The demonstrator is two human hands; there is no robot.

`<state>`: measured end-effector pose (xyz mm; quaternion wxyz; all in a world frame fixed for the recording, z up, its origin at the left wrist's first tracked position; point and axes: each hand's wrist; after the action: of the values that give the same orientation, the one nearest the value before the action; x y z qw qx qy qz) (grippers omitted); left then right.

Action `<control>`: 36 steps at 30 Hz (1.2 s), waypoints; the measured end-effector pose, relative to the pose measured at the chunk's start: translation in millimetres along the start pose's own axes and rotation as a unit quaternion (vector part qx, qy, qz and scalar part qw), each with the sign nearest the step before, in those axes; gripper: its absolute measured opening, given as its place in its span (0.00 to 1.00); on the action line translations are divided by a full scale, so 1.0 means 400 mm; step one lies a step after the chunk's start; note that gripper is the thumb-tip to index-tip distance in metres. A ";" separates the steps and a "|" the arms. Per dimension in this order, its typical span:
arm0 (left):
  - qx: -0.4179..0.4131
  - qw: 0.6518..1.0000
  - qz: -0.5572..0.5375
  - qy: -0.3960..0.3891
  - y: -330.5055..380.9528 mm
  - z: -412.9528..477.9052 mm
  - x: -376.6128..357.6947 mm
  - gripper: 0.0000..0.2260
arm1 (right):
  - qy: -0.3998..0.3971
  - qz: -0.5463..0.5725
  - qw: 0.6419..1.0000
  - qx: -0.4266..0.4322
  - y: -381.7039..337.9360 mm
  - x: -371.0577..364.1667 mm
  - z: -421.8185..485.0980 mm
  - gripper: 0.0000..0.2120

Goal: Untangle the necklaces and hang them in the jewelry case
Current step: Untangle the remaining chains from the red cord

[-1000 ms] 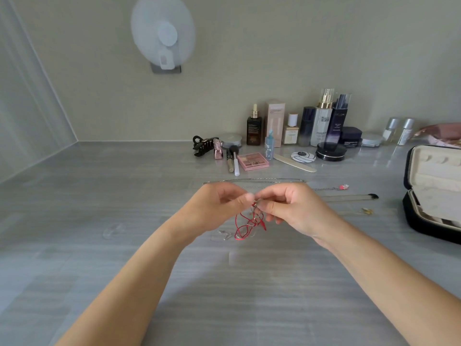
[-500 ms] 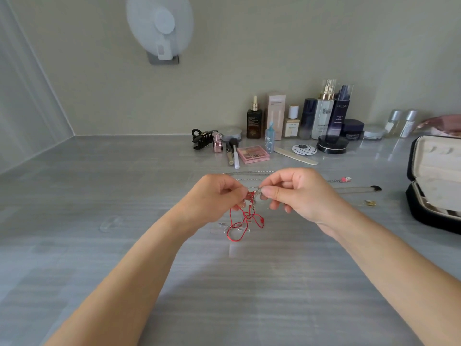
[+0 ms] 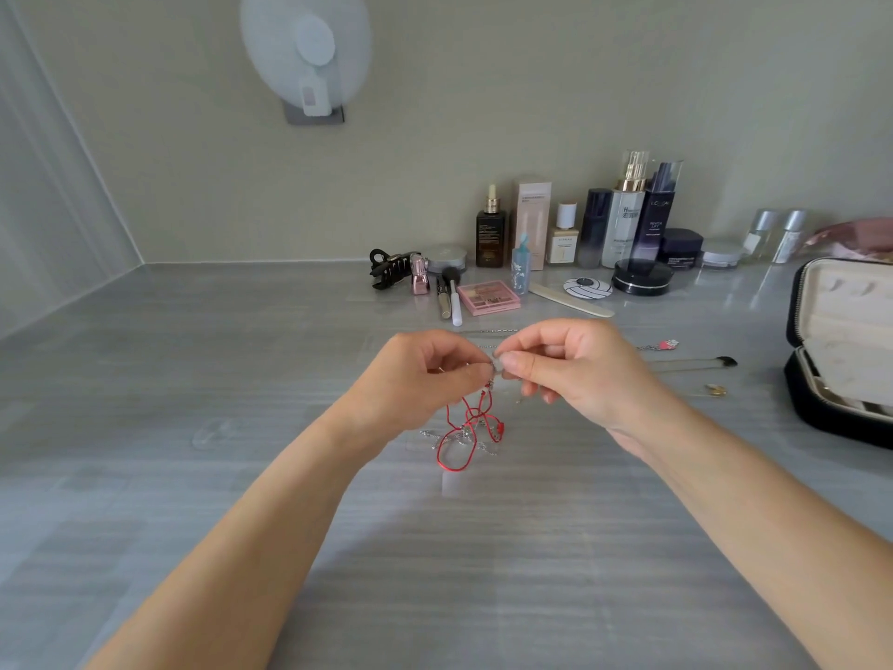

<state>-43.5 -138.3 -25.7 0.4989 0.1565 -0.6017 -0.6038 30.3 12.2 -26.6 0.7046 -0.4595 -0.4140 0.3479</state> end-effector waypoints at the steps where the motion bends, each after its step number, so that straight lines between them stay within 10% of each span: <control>1: 0.003 1.000 -0.008 0.004 0.000 -0.001 0.001 0.09 | 0.003 0.018 1.000 -0.005 -0.002 0.001 -0.001 0.07; 36: 0.016 0.996 -0.037 0.074 0.021 -0.008 0.005 0.08 | 0.070 0.006 0.997 -0.008 -0.006 -0.016 -0.009 0.08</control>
<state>-38.3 -140.0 -18.0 0.5167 0.2310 -0.5661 -0.5993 31.3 4.5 -27.0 0.7263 -0.4907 -0.3634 0.3156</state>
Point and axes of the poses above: each hand's wrist, its own z-axis towards the middle knuckle, its own x-axis out of the back of the hand, y = z × x, and after that the axes turned 6 degrees about y, right-handed
